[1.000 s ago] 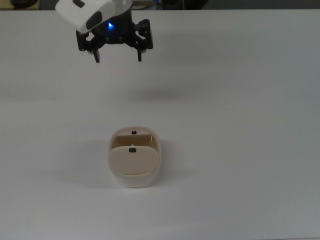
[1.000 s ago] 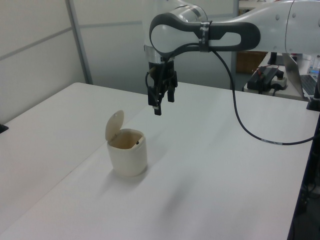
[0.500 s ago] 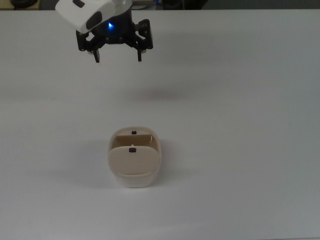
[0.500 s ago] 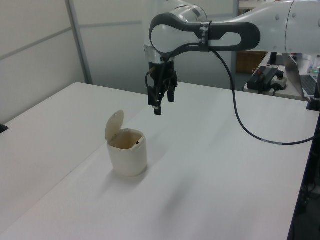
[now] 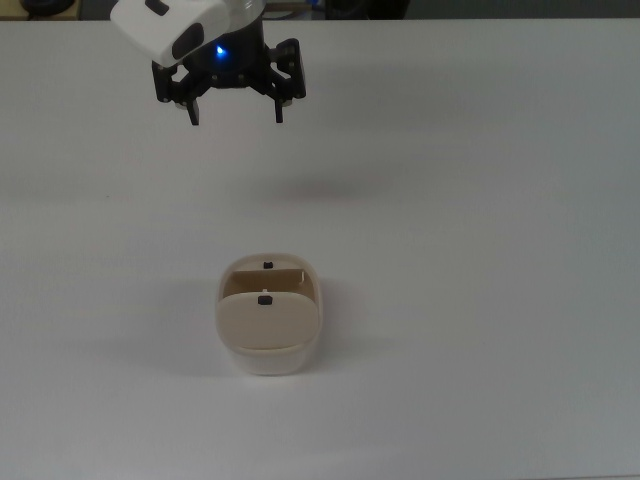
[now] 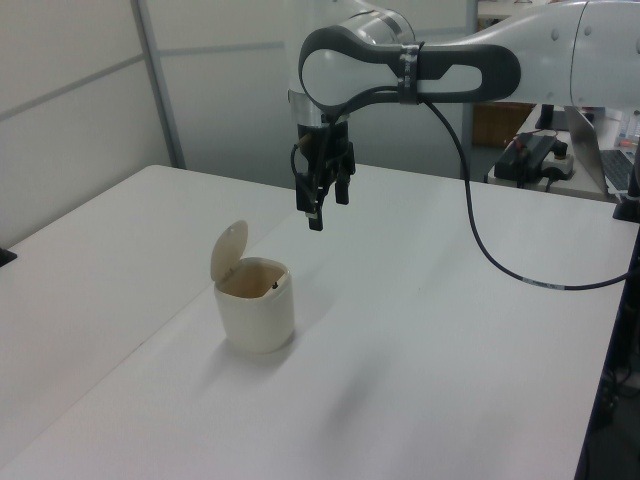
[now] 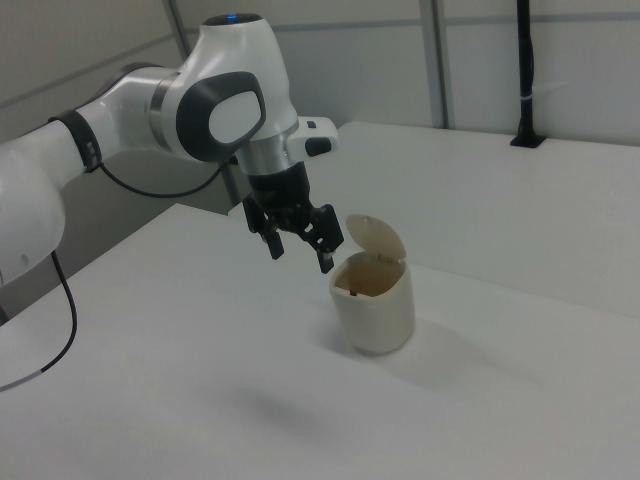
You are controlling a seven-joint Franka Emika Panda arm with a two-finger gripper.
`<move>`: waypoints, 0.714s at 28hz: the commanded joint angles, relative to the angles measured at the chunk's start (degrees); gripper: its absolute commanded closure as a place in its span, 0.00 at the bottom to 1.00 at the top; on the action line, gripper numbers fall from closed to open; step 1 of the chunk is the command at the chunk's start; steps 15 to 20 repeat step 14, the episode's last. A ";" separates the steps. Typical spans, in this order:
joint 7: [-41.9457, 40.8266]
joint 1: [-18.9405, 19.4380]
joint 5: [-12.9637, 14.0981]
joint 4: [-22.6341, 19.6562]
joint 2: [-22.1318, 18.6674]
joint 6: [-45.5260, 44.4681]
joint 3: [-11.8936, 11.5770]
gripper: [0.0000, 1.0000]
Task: Open the trash can
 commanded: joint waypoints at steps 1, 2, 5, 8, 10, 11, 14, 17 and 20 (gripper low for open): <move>-0.83 0.48 -0.69 -0.95 -0.58 -0.63 -0.20 0.00; -0.74 0.48 -0.69 -0.95 -0.49 -0.55 -0.20 0.00; -0.74 0.57 -0.69 -0.95 -0.32 -0.55 -0.11 0.00; -0.74 0.57 -0.69 -0.86 -0.40 -0.55 -0.11 0.00; -0.74 0.48 -0.69 -0.86 -0.49 -0.63 -0.29 0.00; -0.74 0.48 -0.61 -0.77 -0.49 -0.63 -0.37 0.00; -0.74 0.48 -0.69 -0.77 -0.49 -0.63 -0.64 0.00; -0.74 0.48 -0.69 -0.77 -0.49 -0.63 -0.64 0.00; -0.74 0.48 -0.69 -0.77 -0.49 -0.63 -0.64 0.00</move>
